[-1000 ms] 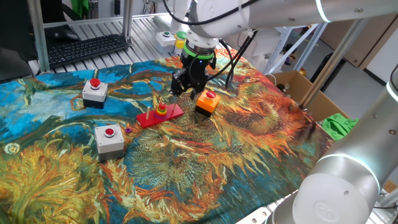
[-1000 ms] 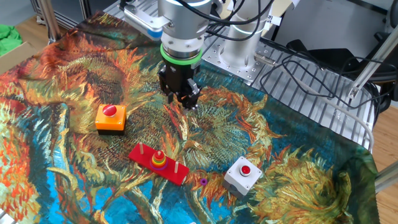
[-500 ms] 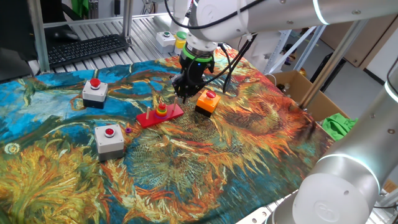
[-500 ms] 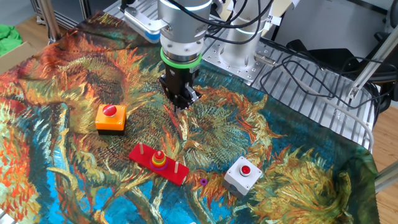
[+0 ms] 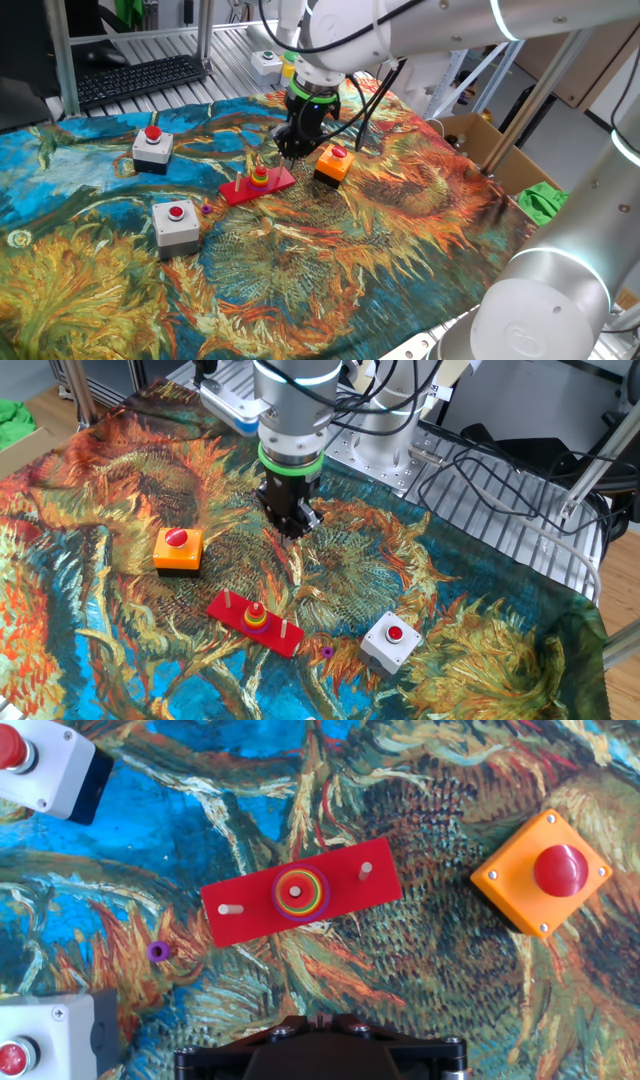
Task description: Take out one Hanoi block and throw it aside
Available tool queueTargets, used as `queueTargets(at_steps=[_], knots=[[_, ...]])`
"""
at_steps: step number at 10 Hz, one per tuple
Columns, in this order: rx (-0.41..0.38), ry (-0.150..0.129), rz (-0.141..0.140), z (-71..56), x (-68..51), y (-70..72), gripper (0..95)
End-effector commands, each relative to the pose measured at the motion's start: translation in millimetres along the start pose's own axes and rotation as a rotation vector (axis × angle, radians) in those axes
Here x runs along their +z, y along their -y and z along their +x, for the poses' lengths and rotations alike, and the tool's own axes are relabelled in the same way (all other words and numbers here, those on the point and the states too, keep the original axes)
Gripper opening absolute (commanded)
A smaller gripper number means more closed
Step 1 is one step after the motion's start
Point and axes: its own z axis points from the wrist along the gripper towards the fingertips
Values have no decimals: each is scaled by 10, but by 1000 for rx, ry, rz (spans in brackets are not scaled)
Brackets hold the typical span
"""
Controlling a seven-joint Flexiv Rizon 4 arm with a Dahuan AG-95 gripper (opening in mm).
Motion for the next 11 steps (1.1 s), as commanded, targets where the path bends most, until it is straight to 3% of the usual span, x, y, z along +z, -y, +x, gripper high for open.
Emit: queueTargets(at_steps=[1, 11], knots=[[0, 0, 0, -43, 47, -18, 190], [7, 2, -13, -417, 274, -91, 190]])
